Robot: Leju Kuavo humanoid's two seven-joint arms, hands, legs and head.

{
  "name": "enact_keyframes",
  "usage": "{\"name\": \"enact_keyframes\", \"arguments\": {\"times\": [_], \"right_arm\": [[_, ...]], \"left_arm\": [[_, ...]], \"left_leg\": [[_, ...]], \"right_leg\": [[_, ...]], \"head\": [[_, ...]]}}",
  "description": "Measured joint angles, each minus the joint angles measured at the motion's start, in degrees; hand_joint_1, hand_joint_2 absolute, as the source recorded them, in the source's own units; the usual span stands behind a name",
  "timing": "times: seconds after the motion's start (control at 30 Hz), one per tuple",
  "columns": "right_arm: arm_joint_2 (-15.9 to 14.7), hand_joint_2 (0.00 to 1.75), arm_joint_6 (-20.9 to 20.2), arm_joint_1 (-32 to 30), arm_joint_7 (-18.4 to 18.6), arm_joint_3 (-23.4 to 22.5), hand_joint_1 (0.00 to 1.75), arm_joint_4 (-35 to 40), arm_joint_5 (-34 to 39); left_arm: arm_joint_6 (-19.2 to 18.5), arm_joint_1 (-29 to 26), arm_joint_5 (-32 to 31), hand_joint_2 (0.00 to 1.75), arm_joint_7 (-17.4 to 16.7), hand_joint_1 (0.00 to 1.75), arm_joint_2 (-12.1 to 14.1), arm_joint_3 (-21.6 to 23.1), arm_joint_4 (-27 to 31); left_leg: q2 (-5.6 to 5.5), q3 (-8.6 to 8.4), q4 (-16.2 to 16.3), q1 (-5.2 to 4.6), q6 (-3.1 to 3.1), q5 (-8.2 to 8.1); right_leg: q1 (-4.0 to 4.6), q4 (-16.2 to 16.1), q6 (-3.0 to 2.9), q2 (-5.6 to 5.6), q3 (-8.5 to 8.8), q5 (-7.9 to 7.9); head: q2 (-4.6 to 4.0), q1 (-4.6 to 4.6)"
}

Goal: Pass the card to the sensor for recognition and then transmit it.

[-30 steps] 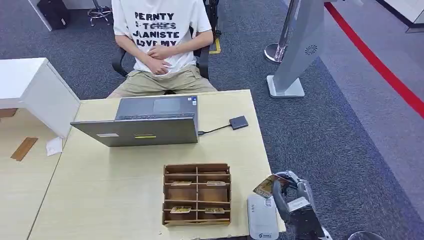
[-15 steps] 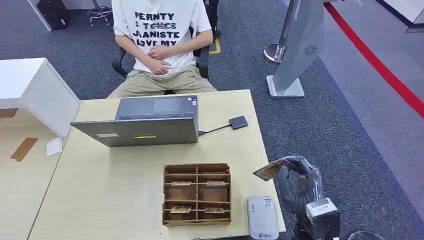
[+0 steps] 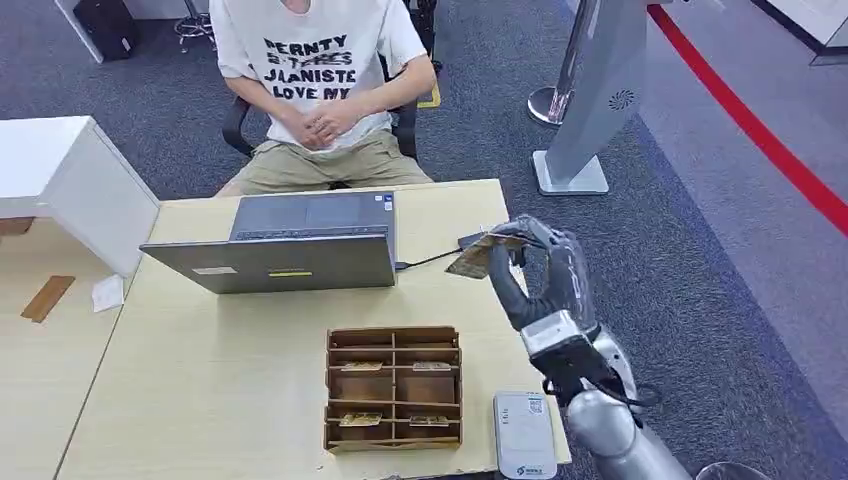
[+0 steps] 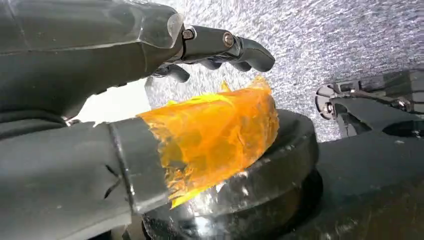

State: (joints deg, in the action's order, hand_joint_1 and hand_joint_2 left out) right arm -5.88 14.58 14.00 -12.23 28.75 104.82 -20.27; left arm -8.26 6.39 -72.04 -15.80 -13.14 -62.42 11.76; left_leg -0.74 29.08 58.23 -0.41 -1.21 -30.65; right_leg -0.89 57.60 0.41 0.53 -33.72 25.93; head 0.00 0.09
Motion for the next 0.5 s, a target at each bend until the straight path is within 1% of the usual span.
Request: {"name": "enact_keyframes", "arguments": {"times": [0.07,0.1,0.27,0.4,0.5], "right_arm": [[0.2,1.75,-1.0,5.1,3.0,2.0,1.75,-2.3,-1.7],[0.4,1.75,-1.1,7.2,4.0,2.8,1.75,-3.4,-2.5],[2.2,1.75,-1.2,15.5,9.1,5.8,1.75,-9.4,-8.0],[4.4,1.75,-1.2,21.3,12.1,7.3,1.75,-14.8,-12.5],[6.0,1.75,-1.0,24.6,14.2,8.3,1.75,-18.7,-17.3]], "left_arm": [[-0.3,0.3,-0.6,0.0,-0.5,0.0,0.0,0.6,0.0],[-0.5,0.4,-0.9,0.0,-0.5,0.0,0.0,1.0,0.0],[-1.2,1.1,-2.3,0.0,-1.3,0.0,0.0,2.3,0.0],[-1.7,1.5,-3.1,0.0,-1.9,0.0,-0.1,3.3,0.0],[-2.4,1.9,-3.9,0.0,-2.1,0.0,-0.1,4.2,0.0]], "left_leg": [[0.01,-0.01,0.0,0.0,0.03,0.02],[0.0,-0.01,0.0,0.0,0.03,0.03],[-0.03,0.01,0.0,0.01,0.02,0.04],[-0.05,0.01,0.0,0.01,0.02,0.04],[-0.05,0.02,0.0,0.01,0.02,0.04]], "right_leg": [[0.0,0.0,-0.01,0.01,0.0,-0.01],[0.0,0.0,-0.01,0.01,0.0,-0.01],[0.0,0.0,-0.01,-0.01,-0.01,-0.01],[0.0,0.1,-0.01,-0.01,-0.02,0.0],[0.0,0.1,-0.01,-0.02,-0.02,0.0]], "head": [[0.0,-0.02],[0.0,-0.02],[0.0,0.0],[0.0,0.0],[0.0,0.0]]}}
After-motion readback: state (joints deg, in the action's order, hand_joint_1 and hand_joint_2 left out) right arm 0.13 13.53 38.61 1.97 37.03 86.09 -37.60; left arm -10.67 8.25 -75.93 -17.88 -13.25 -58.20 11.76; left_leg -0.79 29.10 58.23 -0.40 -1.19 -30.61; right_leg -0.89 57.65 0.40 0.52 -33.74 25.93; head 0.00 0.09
